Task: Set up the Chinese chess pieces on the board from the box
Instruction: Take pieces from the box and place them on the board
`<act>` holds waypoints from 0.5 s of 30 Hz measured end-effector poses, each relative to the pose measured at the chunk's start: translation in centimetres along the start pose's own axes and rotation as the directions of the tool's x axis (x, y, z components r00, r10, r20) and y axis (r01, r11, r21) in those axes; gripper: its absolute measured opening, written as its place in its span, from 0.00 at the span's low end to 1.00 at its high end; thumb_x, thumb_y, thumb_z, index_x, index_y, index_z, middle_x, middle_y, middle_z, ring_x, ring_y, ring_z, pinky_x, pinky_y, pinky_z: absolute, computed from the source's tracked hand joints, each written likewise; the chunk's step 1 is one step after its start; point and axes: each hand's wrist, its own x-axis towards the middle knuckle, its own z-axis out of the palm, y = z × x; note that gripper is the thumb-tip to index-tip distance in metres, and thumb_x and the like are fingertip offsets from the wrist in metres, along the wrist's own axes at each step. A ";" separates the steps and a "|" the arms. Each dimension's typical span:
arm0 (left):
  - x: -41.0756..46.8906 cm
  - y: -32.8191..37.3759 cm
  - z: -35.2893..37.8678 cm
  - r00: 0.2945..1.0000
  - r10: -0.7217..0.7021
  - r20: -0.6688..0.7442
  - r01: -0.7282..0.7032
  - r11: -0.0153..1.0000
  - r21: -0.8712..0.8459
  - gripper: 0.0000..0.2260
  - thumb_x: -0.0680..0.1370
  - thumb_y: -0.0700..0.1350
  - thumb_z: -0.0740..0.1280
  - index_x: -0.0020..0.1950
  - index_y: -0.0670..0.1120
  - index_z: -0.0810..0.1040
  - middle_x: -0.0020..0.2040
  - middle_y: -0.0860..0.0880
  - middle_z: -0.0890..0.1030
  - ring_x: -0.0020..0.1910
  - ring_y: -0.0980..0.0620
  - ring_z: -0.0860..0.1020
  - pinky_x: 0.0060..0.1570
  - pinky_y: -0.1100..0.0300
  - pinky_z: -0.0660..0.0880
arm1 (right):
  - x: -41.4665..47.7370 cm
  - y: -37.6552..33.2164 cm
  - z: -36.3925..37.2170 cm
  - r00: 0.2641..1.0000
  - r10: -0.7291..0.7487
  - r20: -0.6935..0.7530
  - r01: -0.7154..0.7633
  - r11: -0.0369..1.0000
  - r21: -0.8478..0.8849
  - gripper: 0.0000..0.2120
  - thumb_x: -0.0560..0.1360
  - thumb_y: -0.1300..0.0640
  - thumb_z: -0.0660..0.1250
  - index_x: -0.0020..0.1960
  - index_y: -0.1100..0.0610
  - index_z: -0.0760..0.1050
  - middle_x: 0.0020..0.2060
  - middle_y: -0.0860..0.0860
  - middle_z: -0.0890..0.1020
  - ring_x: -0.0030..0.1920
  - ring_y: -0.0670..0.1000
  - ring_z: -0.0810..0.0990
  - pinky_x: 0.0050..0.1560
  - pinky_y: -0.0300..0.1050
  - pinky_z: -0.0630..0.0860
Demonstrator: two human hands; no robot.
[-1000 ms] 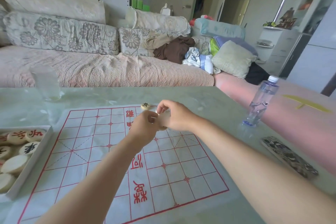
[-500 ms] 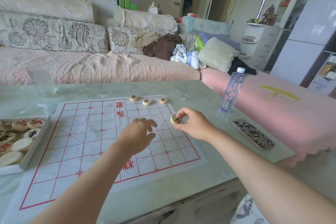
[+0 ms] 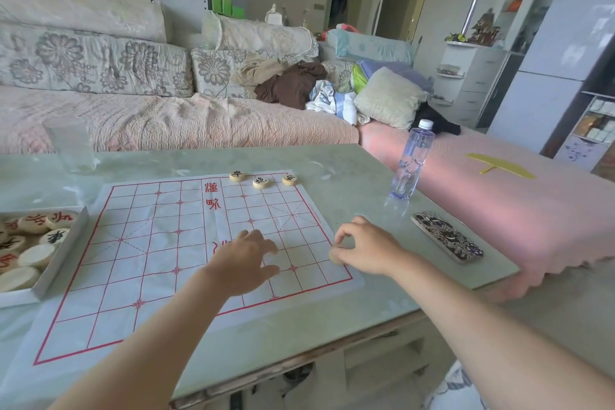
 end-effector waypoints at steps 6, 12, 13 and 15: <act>-2.0 -2.5 -1.6 0.982 -0.059 -0.181 0.050 0.997 -0.052 0.13 0.78 0.56 0.63 0.60 0.54 0.73 0.55 0.54 0.74 0.55 0.54 0.72 0.52 0.55 0.76 | 1.0 -6.2 0.4 0.978 -0.203 -0.055 0.207 0.976 0.070 0.03 0.76 0.48 0.66 0.49 0.44 0.75 0.52 0.43 0.76 0.53 0.47 0.77 0.54 0.45 0.74; -5.6 -7.6 -3.6 0.938 -0.249 -0.242 0.231 0.968 -0.101 0.09 0.77 0.53 0.65 0.56 0.53 0.75 0.47 0.55 0.75 0.48 0.54 0.71 0.42 0.58 0.74 | 2.0 -15.1 3.6 0.942 -0.333 0.035 0.313 0.914 0.260 0.06 0.77 0.53 0.66 0.53 0.49 0.78 0.52 0.45 0.80 0.52 0.47 0.77 0.52 0.44 0.73; -6.2 -8.5 -4.1 0.926 -0.286 -0.248 0.265 0.957 -0.115 0.09 0.77 0.53 0.66 0.55 0.52 0.75 0.46 0.55 0.76 0.46 0.54 0.73 0.41 0.58 0.73 | 2.2 -16.6 4.3 0.937 -0.345 0.061 0.312 0.901 0.300 0.06 0.77 0.54 0.66 0.53 0.50 0.79 0.51 0.45 0.81 0.53 0.47 0.78 0.53 0.43 0.74; -7.4 -10.2 -5.2 0.893 -0.348 -0.285 0.317 0.936 -0.151 0.09 0.76 0.53 0.67 0.53 0.53 0.75 0.45 0.54 0.77 0.44 0.53 0.75 0.40 0.58 0.73 | 2.8 -19.5 5.5 0.922 -0.378 0.087 0.327 0.878 0.349 0.07 0.78 0.55 0.67 0.55 0.52 0.79 0.52 0.47 0.81 0.53 0.48 0.79 0.52 0.41 0.73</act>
